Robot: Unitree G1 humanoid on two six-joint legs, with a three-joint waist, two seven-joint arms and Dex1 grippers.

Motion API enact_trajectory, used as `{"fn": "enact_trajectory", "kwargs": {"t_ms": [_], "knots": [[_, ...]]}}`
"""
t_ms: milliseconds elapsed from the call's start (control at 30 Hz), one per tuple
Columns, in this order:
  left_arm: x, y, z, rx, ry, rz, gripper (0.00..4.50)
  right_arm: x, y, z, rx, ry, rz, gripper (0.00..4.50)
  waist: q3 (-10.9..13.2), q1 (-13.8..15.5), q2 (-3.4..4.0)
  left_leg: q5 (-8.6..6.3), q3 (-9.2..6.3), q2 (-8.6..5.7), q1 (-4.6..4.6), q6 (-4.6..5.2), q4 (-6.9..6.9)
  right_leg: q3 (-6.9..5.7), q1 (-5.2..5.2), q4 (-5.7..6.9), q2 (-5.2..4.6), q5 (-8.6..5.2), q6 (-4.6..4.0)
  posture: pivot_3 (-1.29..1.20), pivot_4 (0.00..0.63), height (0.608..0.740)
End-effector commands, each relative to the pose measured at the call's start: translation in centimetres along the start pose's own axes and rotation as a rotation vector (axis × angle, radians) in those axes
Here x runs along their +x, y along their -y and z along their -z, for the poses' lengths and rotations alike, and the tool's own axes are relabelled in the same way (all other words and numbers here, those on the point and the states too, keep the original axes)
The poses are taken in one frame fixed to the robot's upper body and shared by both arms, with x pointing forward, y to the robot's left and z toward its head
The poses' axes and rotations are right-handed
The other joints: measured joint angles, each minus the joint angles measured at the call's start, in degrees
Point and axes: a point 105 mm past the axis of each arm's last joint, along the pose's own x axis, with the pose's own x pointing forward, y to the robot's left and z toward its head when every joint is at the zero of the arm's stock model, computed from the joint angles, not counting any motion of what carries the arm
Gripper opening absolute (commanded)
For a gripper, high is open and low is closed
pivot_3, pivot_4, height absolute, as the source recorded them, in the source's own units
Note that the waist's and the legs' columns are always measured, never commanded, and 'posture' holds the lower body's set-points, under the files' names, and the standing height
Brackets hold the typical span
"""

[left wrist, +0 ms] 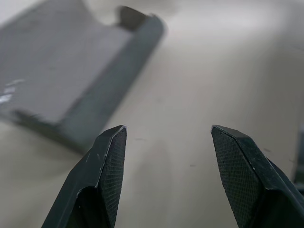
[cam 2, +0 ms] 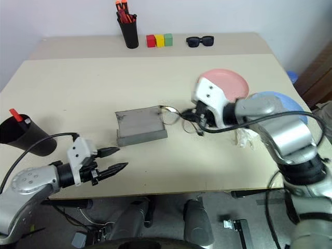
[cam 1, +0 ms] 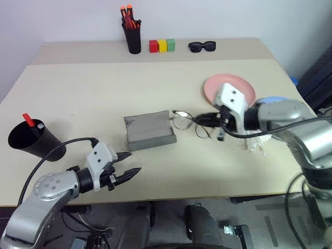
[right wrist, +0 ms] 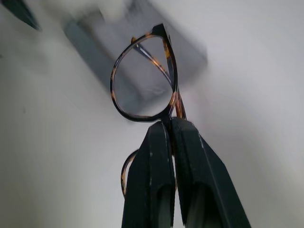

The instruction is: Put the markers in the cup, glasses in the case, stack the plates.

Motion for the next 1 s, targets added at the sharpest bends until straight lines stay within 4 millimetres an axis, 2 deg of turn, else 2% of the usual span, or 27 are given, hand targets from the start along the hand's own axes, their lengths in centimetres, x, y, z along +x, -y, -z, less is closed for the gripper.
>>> {"fn": "enact_trajectory", "kwargs": {"t_ms": [33,133,200,267,333,567,733,867,1000], "knots": [[-1.3,-1.4,-0.3,0.011,0.076,-0.112,2.9,3.6,0.0,-2.6,-0.106,0.067,-0.041,0.06,0.0,0.0,0.0,0.0,0.0,0.0,0.01,0.01,-0.01,-0.01,-0.02,0.0,0.02,0.0,0.0,0.0,0.15,0.74],[-2.5,-2.2,-0.7,-0.054,0.179,-0.2,2.9,7.1,-0.4,-3.4,-0.146,0.078,-0.087,0.06,0.0,0.3,-0.06,0.06,-0.02,-0.03,-0.01,0.08,-0.02,-0.01,-0.12,0.0,0.02,0.01,0.01,0.0,0.15,0.74],[-2.9,-2.2,-0.6,-0.067,0.19,-0.206,2.9,8.3,-0.6,-3.2,-0.155,0.076,-0.102,0.06,-0.1,0.6,-0.09,0.05,-0.1,-0.07,0.0,0.08,-0.01,-0.07,-0.17,-0.03,0.02,0.01,0.02,0.0,0.15,0.74],[-3.2,-2.0,-0.2,-0.063,0.173,-0.207,2.9,9.3,-0.4,-2.7,-0.136,0.063,-0.104,0.06,-0.1,0.6,-0.09,0.01,-0.1,-0.14,0.01,0.01,0.0,-0.07,-0.15,-0.03,0.0,0.02,0.02,0.0,0.15,0.74],[-3.5,-1.8,0.3,-0.058,0.153,-0.214,2.9,10.3,-0.3,-1.2,-0.135,0.022,-0.097,0.06,-0.1,0.3,-0.11,-0.01,-0.07,-0.15,0.04,-0.03,0.0,-0.06,-0.14,-0.01,0.0,0.03,0.01,0.0,0.15,0.74],[-3.6,-1.1,1.3,-0.059,0.123,-0.207,2.9,9.9,-0.6,1.6,-0.207,-0.06,-0.123,0.06,-0.1,0.2,-0.08,-0.01,-0.03,-0.09,0.08,-0.05,-0.06,-0.04,-0.17,0.15,0.11,0.03,0.01,0.0,0.15,0.74],[-3.0,-1.1,1.3,-0.052,0.123,-0.187,2.9,9.3,-1.8,2.0,-0.232,-0.063,-0.187,0.06,-0.1,0.2,-0.08,-0.01,-0.02,-0.07,0.09,-0.05,-0.05,-0.03,-0.14,0.18,0.12,0.02,0.01,0.0,0.15,0.74],[-2.5,-1.5,0.8,-0.047,0.125,-0.174,2.9,9.4,-1.8,2.2,-0.231,-0.074,-0.178,0.06,-0.1,0.2,-0.08,-0.01,-0.02,-0.08,0.09,-0.05,-0.05,-0.03,-0.14,0.24,0.13,0.02,0.01,0.0,0.15,0.74],[-2.2,-1.8,0.3,-0.053,0.139,-0.171,2.9,9.4,-1.5,1.9,-0.21,-0.059,-0.159,1.29,-0.1,0.2,-0.08,0.04,-0.02,-0.08,0.1,0.0,-0.04,-0.02,-0.13,0.33,0.12,0.02,0.01,0.0,0.15,0.74]]}}
